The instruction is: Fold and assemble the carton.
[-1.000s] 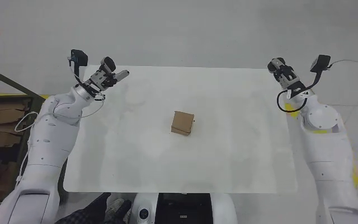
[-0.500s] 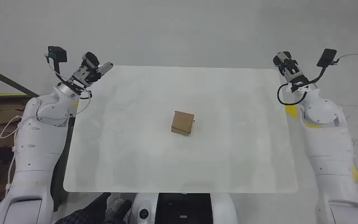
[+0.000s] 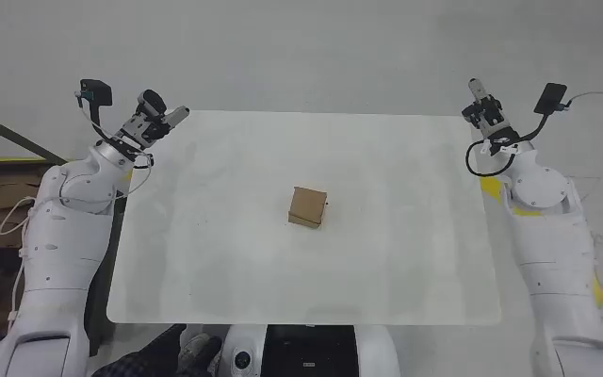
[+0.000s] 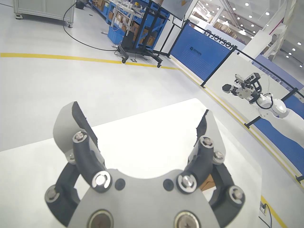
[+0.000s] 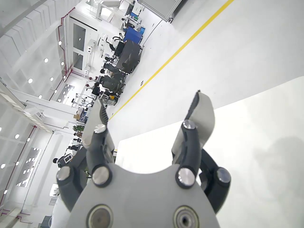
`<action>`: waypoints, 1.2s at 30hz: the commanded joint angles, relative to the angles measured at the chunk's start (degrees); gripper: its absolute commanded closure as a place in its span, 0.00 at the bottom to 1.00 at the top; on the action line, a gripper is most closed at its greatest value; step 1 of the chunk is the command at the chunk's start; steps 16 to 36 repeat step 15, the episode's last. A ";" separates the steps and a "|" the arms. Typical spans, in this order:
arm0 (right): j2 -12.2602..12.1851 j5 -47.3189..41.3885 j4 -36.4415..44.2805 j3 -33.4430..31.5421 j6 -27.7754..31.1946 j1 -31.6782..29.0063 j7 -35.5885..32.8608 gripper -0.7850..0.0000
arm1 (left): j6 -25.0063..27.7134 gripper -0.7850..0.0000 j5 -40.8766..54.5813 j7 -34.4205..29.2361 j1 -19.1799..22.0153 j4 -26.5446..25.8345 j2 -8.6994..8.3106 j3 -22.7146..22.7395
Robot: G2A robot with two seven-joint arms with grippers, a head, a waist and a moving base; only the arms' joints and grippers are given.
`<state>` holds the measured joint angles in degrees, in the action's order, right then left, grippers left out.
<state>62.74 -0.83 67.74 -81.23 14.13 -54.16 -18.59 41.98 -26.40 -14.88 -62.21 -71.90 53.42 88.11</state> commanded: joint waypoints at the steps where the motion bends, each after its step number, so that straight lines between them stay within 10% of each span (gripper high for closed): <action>1: 0.00 0.00 0.00 0.00 0.00 0.00 0.00 0.14 | 0.00 0.00 0.00 0.00 0.00 0.00 0.00 0.00; 7: 0.00 0.00 0.00 0.00 0.00 0.00 0.00 0.00 | 0.00 0.00 0.00 0.00 0.00 0.00 0.00 0.00; 36: 0.00 0.00 0.00 0.00 0.00 0.00 0.00 0.00 | 0.00 0.00 0.00 0.00 0.00 0.00 0.00 0.00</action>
